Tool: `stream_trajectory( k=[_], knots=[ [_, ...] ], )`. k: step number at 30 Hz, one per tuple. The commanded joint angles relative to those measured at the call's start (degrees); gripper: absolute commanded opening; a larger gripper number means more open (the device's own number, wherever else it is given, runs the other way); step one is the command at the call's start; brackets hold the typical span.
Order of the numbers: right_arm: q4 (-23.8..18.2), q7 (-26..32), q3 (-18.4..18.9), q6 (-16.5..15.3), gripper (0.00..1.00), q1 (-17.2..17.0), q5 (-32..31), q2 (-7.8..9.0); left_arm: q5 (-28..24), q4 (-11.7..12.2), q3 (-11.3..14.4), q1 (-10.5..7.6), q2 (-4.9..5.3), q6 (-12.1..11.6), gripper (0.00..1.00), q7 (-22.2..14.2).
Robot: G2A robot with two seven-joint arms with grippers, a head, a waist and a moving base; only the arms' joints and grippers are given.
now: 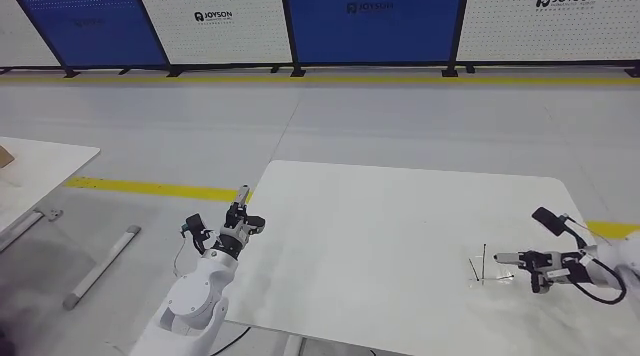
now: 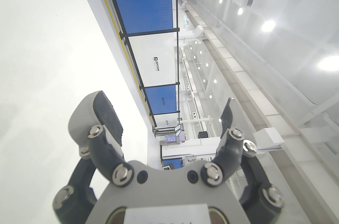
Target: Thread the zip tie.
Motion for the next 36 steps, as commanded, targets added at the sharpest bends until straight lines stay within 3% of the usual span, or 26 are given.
stream_trajectory(
  k=[1, 3, 4, 6, 11, 17, 22, 31, 36],
  knots=[
    [-0.2, 0.1, 0.3, 0.8, 0.85, 0.3, -0.6, 0.08, 0.0, 0.0, 0.0, 0.00, 0.00, 0.0, 1.00, 0.0],
    [-0.5, 0.5, 0.4, 1.9, 0.60, 0.5, -1.4, 0.14, 0.0, 0.0, 0.0, 0.00, 0.00, 0.0, 1.00, 0.0],
    [-0.7, 0.7, 0.4, 2.6, 0.66, 0.6, -1.6, 0.16, 0.0, 0.0, 0.0, 0.00, 0.00, 0.0, 1.00, 0.0],
    [-0.8, 1.1, 0.3, 3.8, 0.69, 0.9, -2.1, 0.14, 0.0, 0.0, 0.0, 0.00, 0.00, 0.0, 1.00, 0.0],
    [0.3, 1.6, -0.2, 4.5, 0.46, 1.4, -2.0, -0.19, 0.0, 0.0, 0.0, 0.00, 0.00, 0.0, 1.00, 0.0],
    [2.3, 1.9, -1.1, 5.5, 0.38, 2.2, -2.4, -0.68, 0.0, 0.0, 0.0, 0.00, 0.00, 0.0, 1.00, 0.0],
    [3.3, 2.3, -1.9, 6.2, 0.39, 3.0, -3.1, -1.11, 0.0, 0.0, 0.0, 0.00, 0.00, 0.0, 1.00, 0.0],
    [4.5, 3.1, -3.8, 8.1, 0.28, 4.5, -4.8, -1.98, 0.0, 0.0, 0.0, 0.00, 0.00, 0.0, 1.00, 0.0],
    [5.3, 3.5, -4.6, 8.6, 0.27, 5.4, -5.3, -2.47, 0.0, 0.0, 0.0, 0.00, 0.00, 0.0, 1.00, 0.0]
  ],
)
